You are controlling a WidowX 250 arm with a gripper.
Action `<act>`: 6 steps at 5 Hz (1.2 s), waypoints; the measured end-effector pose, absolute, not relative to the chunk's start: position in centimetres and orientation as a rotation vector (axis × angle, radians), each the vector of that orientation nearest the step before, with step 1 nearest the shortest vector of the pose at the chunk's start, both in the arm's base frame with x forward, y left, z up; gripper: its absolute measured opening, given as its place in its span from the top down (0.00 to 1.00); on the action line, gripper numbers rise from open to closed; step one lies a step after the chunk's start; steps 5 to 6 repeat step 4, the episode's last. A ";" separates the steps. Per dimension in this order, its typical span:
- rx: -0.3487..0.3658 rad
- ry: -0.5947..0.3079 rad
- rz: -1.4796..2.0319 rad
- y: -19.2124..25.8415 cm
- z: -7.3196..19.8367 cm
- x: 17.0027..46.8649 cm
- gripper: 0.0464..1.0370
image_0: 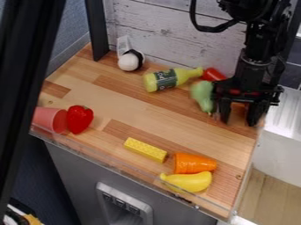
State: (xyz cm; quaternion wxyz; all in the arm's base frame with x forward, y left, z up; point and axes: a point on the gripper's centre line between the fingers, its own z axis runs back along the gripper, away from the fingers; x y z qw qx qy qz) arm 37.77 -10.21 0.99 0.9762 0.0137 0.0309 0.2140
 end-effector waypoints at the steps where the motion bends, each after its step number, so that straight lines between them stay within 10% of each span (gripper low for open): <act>1: 0.026 0.063 0.393 -10.2 1.0 37.8 0.69; 3: 0.027 0.066 0.244 -10.1 1.0 37.8 0.99; 6: 0.029 0.076 0.210 -10.1 1.1 37.6 0.99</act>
